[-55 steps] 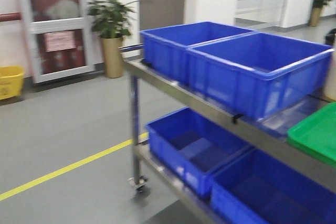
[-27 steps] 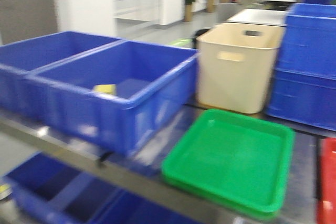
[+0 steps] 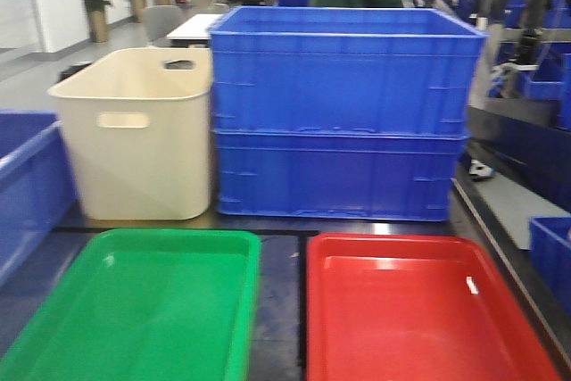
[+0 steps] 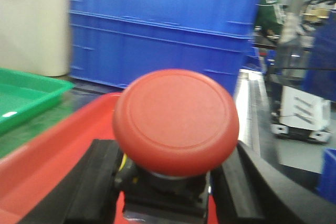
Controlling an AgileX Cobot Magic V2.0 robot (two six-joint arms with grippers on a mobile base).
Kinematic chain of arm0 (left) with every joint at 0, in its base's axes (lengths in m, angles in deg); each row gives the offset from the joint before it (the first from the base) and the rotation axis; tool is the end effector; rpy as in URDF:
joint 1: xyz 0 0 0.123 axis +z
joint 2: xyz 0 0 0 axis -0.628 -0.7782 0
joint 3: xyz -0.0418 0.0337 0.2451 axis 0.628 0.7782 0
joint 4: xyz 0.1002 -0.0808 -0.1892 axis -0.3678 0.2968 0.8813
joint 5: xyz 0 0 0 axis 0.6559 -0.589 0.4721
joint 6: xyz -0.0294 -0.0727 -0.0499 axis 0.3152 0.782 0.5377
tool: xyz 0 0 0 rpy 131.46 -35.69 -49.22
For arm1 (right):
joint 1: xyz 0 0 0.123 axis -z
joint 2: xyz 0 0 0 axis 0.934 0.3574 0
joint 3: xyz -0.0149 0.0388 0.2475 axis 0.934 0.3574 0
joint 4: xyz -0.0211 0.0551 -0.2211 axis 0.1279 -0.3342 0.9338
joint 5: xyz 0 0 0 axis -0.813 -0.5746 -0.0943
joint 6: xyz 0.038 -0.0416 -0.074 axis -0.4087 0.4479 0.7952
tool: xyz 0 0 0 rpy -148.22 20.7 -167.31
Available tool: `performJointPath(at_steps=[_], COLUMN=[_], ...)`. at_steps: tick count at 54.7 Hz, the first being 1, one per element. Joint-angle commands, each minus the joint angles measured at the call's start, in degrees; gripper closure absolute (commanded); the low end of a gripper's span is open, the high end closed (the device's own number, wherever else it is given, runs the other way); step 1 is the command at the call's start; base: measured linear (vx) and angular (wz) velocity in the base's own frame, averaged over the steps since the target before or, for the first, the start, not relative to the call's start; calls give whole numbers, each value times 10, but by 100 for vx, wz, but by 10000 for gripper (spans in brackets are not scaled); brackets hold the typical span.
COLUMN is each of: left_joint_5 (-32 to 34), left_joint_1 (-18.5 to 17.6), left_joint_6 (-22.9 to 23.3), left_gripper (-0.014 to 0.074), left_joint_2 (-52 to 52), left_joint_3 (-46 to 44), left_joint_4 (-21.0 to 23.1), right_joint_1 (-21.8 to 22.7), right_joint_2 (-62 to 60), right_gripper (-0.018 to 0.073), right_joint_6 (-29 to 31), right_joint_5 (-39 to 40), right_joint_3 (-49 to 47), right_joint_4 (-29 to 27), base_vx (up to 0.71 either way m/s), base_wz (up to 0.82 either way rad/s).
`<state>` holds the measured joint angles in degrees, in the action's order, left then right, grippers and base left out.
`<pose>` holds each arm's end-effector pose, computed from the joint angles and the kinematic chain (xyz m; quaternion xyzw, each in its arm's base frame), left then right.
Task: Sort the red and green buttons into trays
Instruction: 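Lower the green button over the green tray and red over the red tray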
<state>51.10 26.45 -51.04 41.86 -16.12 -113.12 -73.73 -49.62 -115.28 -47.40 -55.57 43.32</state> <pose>0.1151 -0.0234 0.2683 0.0514 0.7430 -0.0848 0.6619 0.1039 0.0220 0.2517 -0.1188 0.7007 0.0426 0.7022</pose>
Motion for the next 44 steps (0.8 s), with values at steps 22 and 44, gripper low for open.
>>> performJointPath(at_steps=[22, 44], left_joint_5=[45, 45], left_joint_1=[-2, -2], left_joint_6=[5, 5], left_gripper=[594, 594], left_joint_2=[-2, -2], left_joint_3=[-21, -21], left_joint_4=[2, 2], right_joint_1=[3, 3], right_joint_2=[4, 4], right_gripper=[567, 567], right_joint_6=[1, 1], right_joint_5=[28, 34], right_joint_3=[-19, -20], right_joint_4=[-5, -5], base_vx=[5, 0], base_wz=[-19, 0])
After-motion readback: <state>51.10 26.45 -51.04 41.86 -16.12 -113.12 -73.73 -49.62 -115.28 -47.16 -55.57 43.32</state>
